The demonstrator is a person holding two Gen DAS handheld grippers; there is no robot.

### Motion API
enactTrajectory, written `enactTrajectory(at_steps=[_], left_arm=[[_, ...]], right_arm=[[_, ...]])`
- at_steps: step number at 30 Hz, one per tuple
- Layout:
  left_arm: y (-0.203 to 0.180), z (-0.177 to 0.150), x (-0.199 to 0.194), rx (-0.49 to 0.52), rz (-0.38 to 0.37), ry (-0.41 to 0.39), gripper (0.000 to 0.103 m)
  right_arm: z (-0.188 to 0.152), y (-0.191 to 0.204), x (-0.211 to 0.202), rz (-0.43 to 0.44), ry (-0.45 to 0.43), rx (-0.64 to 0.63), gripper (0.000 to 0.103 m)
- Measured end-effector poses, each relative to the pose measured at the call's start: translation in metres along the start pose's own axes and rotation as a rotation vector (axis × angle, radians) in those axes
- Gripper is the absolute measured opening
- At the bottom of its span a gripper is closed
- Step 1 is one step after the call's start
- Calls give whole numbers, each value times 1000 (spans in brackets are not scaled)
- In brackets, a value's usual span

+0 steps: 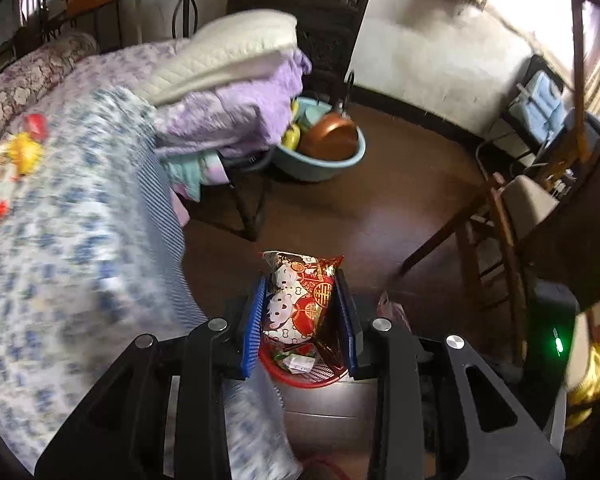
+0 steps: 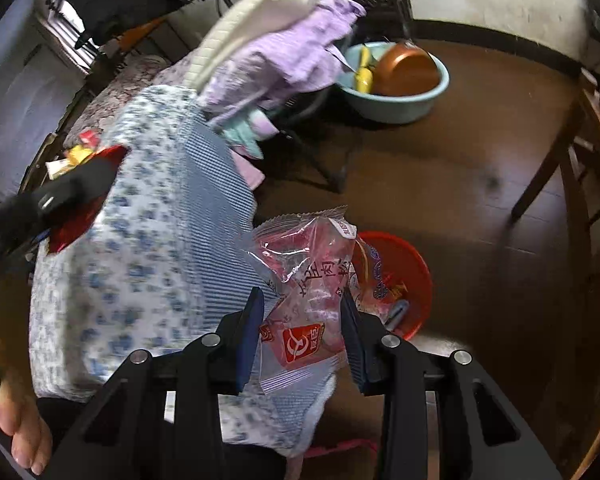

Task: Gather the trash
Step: 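Carry the plastic bag and patterned wrapper over the red basket, then open the right gripper to drop the bag while the left gripper drops the wrapper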

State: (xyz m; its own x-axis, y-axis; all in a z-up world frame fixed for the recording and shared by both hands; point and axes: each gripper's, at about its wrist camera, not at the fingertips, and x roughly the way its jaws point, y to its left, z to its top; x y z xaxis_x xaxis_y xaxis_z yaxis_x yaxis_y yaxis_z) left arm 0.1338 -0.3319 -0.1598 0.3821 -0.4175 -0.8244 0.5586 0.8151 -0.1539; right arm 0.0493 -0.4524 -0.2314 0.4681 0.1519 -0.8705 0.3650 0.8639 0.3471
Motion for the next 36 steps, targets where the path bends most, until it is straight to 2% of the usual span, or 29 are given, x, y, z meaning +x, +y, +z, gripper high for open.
enactTrajectory(at_steps=[4,9,13,16,19,24,32,36], left_arm=[[-14,-4,55,10,42,72,33],[-17,-30,106,38,60,163,33],[-4,-38,133,10,64,215,33],[2,-39,146,-8,62,227,33],[3,-39,153,-18,58,232,33],[2,-45,166,-21,34,265,33],[-8,-57,184,27,21,310,33],[-15,-61,189,41,11,317,33]], right_arm=[[-3,-25,39,40,53,15,39],[-6,-51,93,33,134,59,39],[-8,-63,128,-3,173,73,43],[-8,-68,148,-38,191,69,50],[-9,-72,161,-49,207,84,52],[-14,-78,158,-60,233,82,55],[-50,-92,115,-88,294,54,57],[-56,-99,111,-99,303,72,57]])
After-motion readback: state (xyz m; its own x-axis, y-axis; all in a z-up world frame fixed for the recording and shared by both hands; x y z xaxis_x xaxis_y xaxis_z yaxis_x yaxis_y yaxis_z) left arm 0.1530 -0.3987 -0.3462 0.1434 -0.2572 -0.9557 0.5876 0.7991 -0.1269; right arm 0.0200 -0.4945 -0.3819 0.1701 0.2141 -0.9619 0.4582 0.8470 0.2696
